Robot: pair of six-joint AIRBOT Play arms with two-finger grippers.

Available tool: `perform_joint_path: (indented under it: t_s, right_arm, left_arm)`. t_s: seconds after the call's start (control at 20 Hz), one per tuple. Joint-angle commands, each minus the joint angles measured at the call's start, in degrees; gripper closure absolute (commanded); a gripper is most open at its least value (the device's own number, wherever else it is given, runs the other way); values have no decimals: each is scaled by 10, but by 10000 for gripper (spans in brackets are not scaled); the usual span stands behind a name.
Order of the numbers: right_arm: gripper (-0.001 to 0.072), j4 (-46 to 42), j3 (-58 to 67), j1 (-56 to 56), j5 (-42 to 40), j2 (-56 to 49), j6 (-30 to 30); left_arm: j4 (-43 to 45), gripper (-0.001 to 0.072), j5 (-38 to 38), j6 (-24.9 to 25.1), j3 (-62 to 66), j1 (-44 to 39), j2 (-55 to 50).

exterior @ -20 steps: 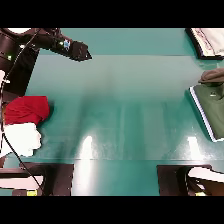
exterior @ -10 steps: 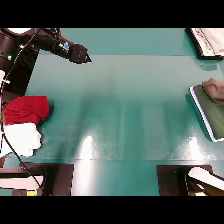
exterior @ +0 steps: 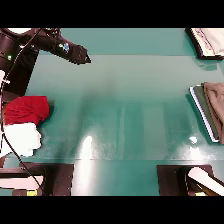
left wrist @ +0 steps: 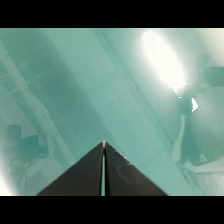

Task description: Fold the shirts.

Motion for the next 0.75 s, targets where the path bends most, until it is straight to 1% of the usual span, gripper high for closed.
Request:
perform_joint_path:
  t_s: [0.0, 0.05, 0.15, 0.2, 0.45, 0.7]
  right_arm:
    - [57, 102, 20, 51, 9, 4, 6]
    - [185, 135, 30, 78, 9, 4, 5]
    - [615, 160, 50, 139, 9, 4, 5]
    - [691, 159, 61, 174, 6, 4, 5]
    - [691, 155, 99, 311, -12, 4, -6]
    - [691, 156, 102, 366, -23, 4, -6]
  left_arm:
    - [-7, 679, -10, -2, 0, 0, 0]
    - [-9, 679, -9, -1, 0, 0, 0]
    - [-9, 679, -5, -1, 0, 0, 0]
    - [-9, 679, -5, -1, 0, 0, 0]
    - [-9, 679, -5, -1, 0, 0, 0]
    - [-9, 680, -5, -1, 0, 0, 0]
